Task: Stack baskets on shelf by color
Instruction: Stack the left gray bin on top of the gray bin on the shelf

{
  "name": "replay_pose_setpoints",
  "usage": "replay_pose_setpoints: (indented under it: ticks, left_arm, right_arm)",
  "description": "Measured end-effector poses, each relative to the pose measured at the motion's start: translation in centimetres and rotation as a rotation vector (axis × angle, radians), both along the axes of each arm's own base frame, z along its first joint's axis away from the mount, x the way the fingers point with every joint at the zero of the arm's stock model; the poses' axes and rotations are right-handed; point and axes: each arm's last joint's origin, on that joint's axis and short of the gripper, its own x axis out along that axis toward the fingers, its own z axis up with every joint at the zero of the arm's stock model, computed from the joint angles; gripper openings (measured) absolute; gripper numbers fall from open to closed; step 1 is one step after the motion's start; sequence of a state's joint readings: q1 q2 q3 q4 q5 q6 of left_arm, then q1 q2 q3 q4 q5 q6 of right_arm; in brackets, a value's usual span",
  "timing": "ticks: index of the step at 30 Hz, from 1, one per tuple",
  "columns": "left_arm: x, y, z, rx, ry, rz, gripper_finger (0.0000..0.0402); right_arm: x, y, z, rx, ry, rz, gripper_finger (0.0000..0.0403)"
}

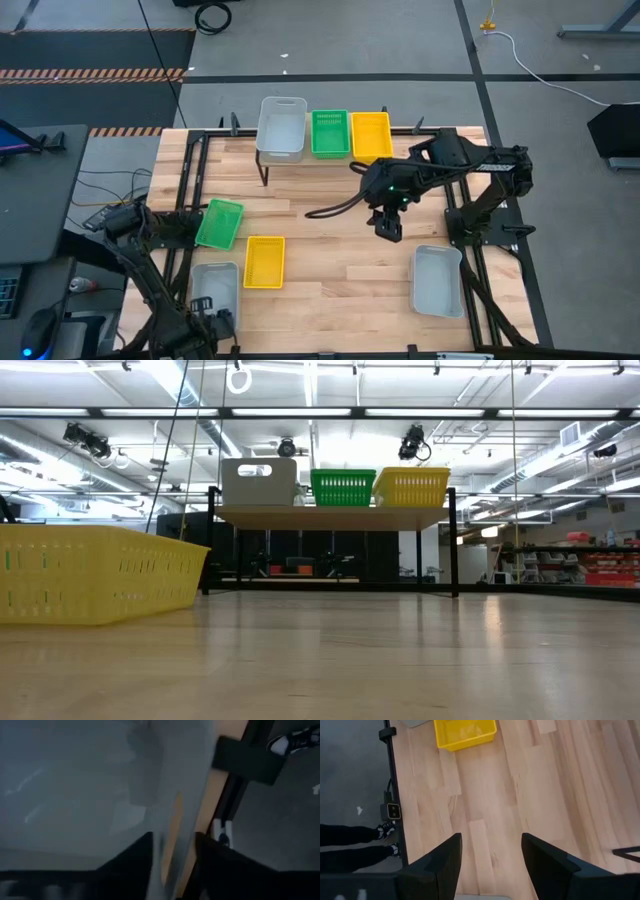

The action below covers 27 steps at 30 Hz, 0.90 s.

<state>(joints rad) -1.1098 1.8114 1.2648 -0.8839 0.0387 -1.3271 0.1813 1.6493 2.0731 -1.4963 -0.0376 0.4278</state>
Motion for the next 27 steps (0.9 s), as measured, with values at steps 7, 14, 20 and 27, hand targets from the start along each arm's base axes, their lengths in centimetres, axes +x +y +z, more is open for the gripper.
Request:
replay_pose_setpoints:
  ticks: [7, 14, 20, 27]
  left_arm:
    - [0.8, 0.2, 0.1, -0.03, -0.003, 0.029, 0.001]
    - [2.1, 0.2, 3.3, -0.03, 0.017, 0.002, 0.0004]
    - [3.7, 1.0, 8.0, 0.009, -0.013, -0.004, 0.0002]
    - [4.8, 3.8, 15.4, 0.141, -0.115, 0.027, 0.0001]
  right_arm:
    - [0.0, 0.0, 0.0, -0.001, 0.001, 0.001, 0.0211]
    - [0.0, 0.0, 0.0, -0.008, -0.001, 0.006, 0.0211]
    - [0.0, -0.1, 0.0, -0.026, -0.005, 0.002, 0.0211]
    - [0.0, -0.1, 0.0, -0.036, -0.005, 0.026, 0.0211]
